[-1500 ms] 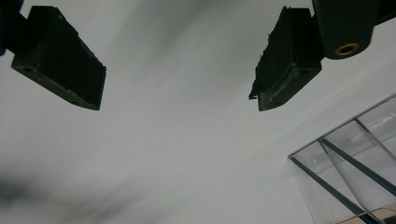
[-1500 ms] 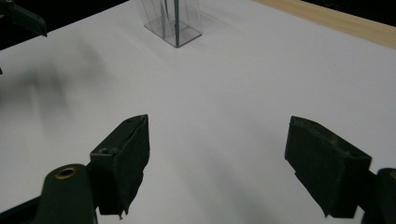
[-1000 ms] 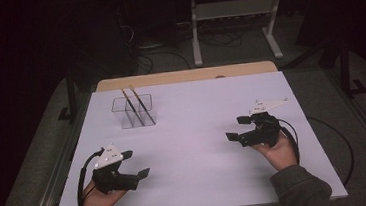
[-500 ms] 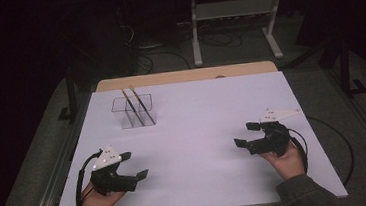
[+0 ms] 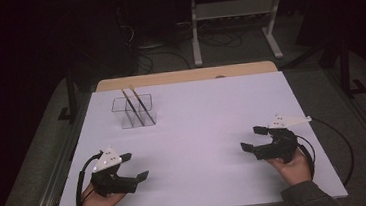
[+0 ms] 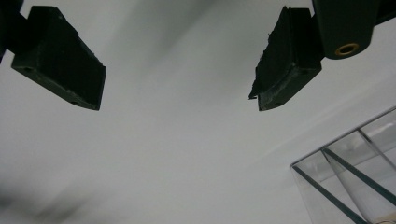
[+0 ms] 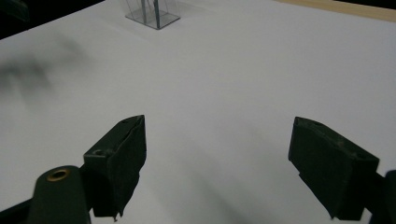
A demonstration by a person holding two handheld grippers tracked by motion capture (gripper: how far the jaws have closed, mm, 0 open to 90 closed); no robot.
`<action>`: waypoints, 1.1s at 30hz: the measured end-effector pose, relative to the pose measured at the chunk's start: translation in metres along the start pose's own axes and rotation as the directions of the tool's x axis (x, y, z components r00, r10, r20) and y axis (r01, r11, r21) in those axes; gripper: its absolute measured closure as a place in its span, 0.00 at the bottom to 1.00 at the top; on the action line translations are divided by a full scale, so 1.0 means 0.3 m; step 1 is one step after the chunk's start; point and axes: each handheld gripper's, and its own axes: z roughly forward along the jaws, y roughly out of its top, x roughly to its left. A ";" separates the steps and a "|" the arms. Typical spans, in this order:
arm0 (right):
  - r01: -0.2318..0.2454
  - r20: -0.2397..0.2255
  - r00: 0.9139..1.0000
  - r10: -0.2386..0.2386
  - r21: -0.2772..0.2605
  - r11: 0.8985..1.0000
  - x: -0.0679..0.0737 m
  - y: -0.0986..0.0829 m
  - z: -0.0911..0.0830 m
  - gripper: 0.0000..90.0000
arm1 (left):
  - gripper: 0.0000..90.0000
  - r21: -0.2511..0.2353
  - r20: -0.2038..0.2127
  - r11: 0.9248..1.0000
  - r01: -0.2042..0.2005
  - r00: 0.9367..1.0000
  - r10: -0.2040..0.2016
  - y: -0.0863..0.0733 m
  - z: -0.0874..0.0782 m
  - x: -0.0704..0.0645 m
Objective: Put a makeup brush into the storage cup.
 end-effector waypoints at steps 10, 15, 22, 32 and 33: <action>-0.005 0.036 0.999 0.005 -0.018 1.000 0.003 -0.030 -0.036 0.20 | 0.17 -0.005 -0.004 1.000 0.000 1.000 0.000 -0.010 -0.011 0.000; -0.008 0.048 0.999 0.009 -0.023 1.000 0.006 -0.043 -0.051 0.20 | 0.18 -0.014 -0.013 1.000 0.006 1.000 -0.006 -0.013 -0.016 0.001; -0.017 0.059 0.998 0.019 -0.034 0.999 0.004 -0.062 -0.067 0.19 | 0.17 -0.022 -0.018 1.000 0.006 1.000 -0.006 -0.013 -0.022 0.002; -0.023 0.058 0.998 0.025 -0.032 0.999 0.007 -0.079 -0.079 0.19 | 0.17 -0.021 -0.023 1.000 0.007 1.000 -0.007 -0.016 -0.021 0.007; -0.020 0.059 0.998 0.022 -0.033 0.999 0.008 -0.079 -0.079 0.19 | 0.18 -0.020 -0.022 1.000 0.011 1.000 -0.011 -0.016 -0.021 0.006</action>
